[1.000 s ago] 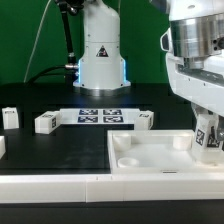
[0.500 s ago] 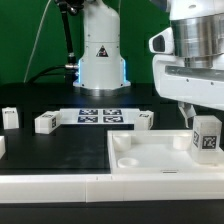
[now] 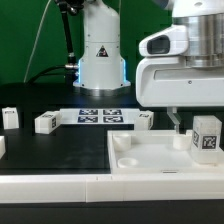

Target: Assemble one leg

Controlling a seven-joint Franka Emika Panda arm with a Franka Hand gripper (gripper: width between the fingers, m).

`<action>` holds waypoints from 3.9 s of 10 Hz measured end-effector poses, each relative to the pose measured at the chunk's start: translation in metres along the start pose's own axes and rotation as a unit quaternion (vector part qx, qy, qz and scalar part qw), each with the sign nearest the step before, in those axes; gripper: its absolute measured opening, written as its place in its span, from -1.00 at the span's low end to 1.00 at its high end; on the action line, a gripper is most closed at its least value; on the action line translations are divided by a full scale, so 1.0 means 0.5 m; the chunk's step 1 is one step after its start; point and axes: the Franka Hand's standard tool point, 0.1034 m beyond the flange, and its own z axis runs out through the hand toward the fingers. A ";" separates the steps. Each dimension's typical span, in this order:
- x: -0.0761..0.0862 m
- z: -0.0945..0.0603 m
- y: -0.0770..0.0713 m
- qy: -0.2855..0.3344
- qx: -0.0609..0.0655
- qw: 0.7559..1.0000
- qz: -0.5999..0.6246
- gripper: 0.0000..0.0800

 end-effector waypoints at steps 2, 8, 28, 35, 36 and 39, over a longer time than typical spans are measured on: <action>0.003 -0.005 -0.004 0.004 -0.024 0.991 -0.130 0.62; 0.005 -0.003 0.002 0.002 -0.023 0.975 -0.220 0.07; -0.002 0.003 0.007 0.003 0.005 0.869 0.494 -0.03; 0.003 0.001 0.010 0.008 -0.009 0.985 0.169 0.62; 0.005 0.001 0.012 0.010 -0.015 0.994 0.108 0.62; 0.013 0.001 0.013 0.002 -0.021 0.999 -0.048 0.62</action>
Offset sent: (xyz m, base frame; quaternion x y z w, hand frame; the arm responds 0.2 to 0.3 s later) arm -0.0044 0.0002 -0.0002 -0.0021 0.0155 -0.2154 0.9764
